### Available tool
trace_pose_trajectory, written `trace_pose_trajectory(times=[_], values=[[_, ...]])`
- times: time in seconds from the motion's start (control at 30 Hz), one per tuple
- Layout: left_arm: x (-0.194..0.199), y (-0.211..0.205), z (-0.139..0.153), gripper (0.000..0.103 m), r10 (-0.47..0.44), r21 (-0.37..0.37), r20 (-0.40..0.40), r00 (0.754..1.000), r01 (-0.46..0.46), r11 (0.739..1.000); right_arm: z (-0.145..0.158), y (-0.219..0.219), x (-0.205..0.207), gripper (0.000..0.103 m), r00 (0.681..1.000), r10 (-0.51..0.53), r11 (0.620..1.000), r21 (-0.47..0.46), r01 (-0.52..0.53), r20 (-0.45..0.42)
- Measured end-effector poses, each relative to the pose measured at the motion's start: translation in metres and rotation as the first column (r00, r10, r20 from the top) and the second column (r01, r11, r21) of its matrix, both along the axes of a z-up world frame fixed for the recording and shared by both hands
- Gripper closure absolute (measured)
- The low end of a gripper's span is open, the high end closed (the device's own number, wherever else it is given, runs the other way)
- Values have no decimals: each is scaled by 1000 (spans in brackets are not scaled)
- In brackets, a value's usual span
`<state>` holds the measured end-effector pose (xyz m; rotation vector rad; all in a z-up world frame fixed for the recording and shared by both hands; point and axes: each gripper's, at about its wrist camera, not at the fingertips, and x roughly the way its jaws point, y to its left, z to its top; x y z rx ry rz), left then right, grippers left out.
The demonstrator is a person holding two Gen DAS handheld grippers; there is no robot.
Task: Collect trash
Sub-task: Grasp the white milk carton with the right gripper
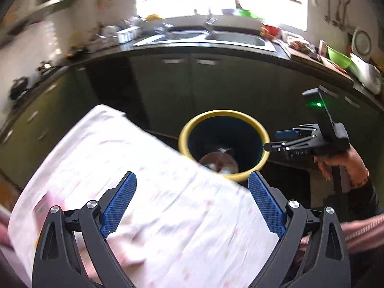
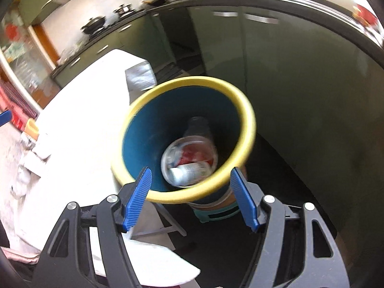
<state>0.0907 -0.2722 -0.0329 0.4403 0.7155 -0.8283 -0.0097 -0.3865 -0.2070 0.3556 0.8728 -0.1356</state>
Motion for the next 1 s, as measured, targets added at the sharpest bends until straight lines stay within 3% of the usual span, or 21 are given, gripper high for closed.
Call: trace_pose_trajectory(times=[0.23, 0.4, 0.57, 0.73, 0.87, 1.0], values=[[-42, 113, -2, 7, 163, 14, 80, 983, -164, 986, 18, 90, 40, 38, 977, 214, 976, -41, -213, 9], [-61, 179, -6, 6, 251, -26, 75, 965, -250, 968, 32, 160, 67, 38, 920, 392, 918, -72, -390, 16], [-73, 229, -10, 5, 323, -64, 81, 943, -319, 946, 53, 227, 92, 38, 812, 583, 806, -142, -575, 27], [-79, 261, -16, 5, 370, -96, 57, 927, -364, 927, 65, 279, 111, 39, 662, 749, 641, -256, -724, 4], [-78, 269, -23, 5, 392, -111, 30, 920, -386, 916, 60, 305, 127, 39, 568, 821, 529, -296, -795, -59], [-75, 272, -29, 5, 398, -116, 13, 917, -394, 912, 53, 319, 134, 49, 497, 860, 446, -305, -841, -114]])
